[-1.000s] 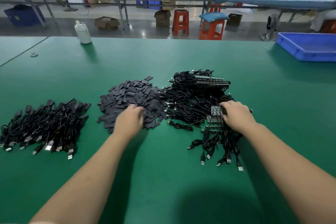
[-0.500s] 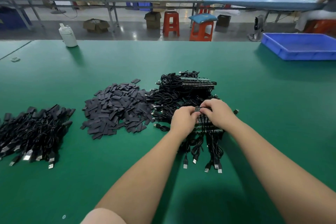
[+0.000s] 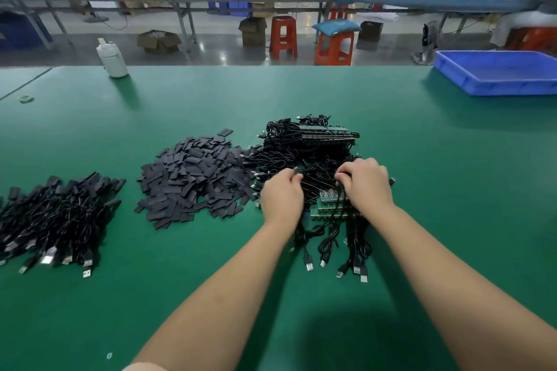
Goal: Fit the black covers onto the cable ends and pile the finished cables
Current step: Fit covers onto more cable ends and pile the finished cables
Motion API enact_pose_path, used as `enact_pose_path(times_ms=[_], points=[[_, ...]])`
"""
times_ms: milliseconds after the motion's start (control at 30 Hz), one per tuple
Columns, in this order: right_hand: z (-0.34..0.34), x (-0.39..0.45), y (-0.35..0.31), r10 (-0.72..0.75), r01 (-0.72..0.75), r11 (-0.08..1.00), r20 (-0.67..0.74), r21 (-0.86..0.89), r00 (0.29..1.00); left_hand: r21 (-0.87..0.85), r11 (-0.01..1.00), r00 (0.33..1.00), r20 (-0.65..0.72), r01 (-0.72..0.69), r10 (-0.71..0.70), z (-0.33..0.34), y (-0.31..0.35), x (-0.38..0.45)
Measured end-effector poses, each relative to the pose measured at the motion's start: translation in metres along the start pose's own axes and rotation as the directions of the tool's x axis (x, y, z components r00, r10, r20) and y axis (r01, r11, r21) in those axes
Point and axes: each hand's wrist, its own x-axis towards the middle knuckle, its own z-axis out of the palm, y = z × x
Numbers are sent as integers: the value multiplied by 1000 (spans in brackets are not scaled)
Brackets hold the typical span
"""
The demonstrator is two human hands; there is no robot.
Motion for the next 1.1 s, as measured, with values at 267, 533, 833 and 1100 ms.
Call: enact_pose_path(times_ms=[267,533,833,1100], points=[[-6,-28,-56,-170,-162,553,301,817,938,-190,976,968,203,-111,149,-77,-20,10],[53,-67,-130,-128,-329,303,381,894,916,-250,964,942,336,88,2,-96,-65,13],[86,-76,-146,-1,-474,459,534,751,846,41,997,973,220,65,-72,-89,-134,8],[98,-87,-140,-2,-575,336,612,746,791,522,846,990,137,-111,45,-80,-184,-6]])
